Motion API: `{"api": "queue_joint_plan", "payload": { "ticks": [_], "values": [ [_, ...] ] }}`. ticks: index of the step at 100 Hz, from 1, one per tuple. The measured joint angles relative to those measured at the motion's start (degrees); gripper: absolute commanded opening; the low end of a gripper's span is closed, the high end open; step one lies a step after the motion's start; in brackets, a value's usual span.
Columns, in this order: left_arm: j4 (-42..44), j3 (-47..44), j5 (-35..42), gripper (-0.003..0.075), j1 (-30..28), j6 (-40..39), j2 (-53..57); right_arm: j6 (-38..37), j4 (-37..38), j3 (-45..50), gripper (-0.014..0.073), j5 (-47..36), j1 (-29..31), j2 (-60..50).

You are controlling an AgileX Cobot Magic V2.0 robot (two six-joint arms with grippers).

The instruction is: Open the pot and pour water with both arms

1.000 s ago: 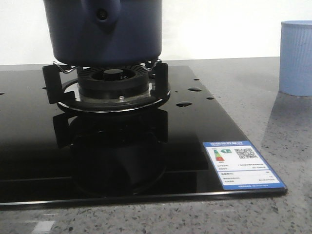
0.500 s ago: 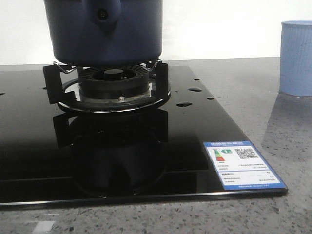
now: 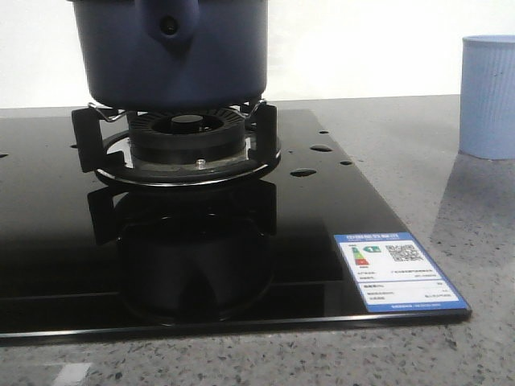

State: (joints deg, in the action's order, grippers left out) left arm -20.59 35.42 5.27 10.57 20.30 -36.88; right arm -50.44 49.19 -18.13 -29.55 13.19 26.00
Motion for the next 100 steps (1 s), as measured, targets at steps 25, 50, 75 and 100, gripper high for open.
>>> {"api": "queue_joint_plan", "payload": {
  "ticks": [25, 50, 75, 100],
  "values": [
    [-0.66, -18.35, 1.23, -0.002, 0.0, 0.0, 19.02, -1.19, 0.28, 12.82, -0.006, 9.52, 0.0, -21.65],
    [-3.48, -24.92, 1.23, -0.002, 0.0, 0.0, 27.19, -2.53, 0.28, 16.94, -0.006, 13.56, 0.0, -26.58],
    [-4.76, -25.21, 0.74, -0.002, 0.0, 0.0, 27.29, -2.76, 0.28, 16.94, -0.006, 13.83, 0.0, -26.58],
    [-4.76, -25.21, 0.55, -0.002, 0.0, 0.0, 27.29, -2.76, 0.28, 16.94, -0.006, 13.83, 0.0, -26.58]
  ]
}}
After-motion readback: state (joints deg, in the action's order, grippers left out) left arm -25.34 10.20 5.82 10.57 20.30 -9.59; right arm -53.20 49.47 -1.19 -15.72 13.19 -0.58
